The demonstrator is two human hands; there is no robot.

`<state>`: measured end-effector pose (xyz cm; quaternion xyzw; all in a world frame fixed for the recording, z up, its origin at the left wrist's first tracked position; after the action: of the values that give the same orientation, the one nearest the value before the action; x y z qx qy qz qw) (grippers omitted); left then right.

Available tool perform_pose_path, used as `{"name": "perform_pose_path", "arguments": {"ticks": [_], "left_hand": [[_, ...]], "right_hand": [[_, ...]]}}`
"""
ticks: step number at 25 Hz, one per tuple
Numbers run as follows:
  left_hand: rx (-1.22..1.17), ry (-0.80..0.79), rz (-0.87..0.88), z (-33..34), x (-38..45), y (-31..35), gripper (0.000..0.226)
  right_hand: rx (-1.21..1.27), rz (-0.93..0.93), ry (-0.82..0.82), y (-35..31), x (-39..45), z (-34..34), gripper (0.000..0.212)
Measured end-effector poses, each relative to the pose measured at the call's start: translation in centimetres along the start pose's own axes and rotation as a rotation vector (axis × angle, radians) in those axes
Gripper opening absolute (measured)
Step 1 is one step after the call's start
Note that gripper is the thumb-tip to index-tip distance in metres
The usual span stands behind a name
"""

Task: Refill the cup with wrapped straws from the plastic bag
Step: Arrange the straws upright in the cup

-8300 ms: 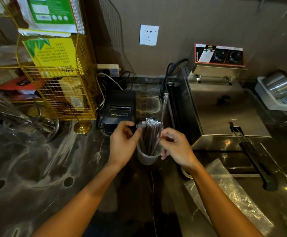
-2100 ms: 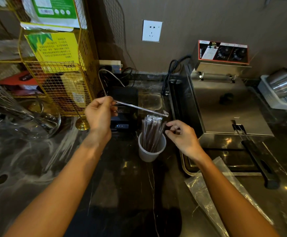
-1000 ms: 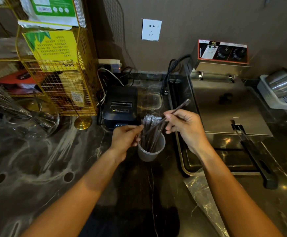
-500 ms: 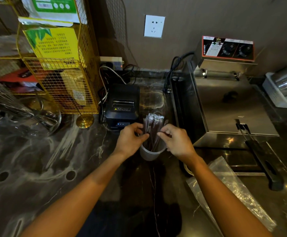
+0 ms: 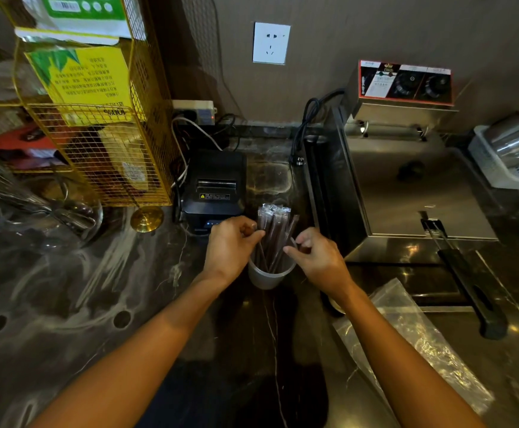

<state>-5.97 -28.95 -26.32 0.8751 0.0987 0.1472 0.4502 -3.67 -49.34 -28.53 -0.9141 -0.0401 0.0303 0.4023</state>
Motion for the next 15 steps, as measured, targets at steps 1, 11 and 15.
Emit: {"name": "perform_pose_path", "arguments": {"ticks": [1, 11, 15], "left_hand": [[0.001, -0.01, 0.029, -0.2, 0.1, 0.5, 0.006], [0.094, -0.123, 0.192, 0.3, 0.8, 2.2, 0.056], [0.067, -0.102, 0.054, -0.2, 0.2, 0.2, 0.068]], "right_hand": [[-0.004, 0.005, -0.003, 0.0, 0.1, 0.0, 0.016], [-0.031, 0.055, -0.06, -0.4, 0.5, 0.1, 0.013], [0.006, 0.068, -0.062, 0.1, 0.5, 0.2, 0.013]]}}
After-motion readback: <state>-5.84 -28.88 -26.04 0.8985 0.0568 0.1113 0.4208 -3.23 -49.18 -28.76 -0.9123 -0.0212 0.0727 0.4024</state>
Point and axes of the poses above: each hand's wrist, its own x-axis towards the middle knuckle, its own z-axis out of the palm, y = z × x, the point moved 5 cm from there along x, towards the middle knuckle, and after that the axes turned 8 degrees about y, right-handed, at the moved point
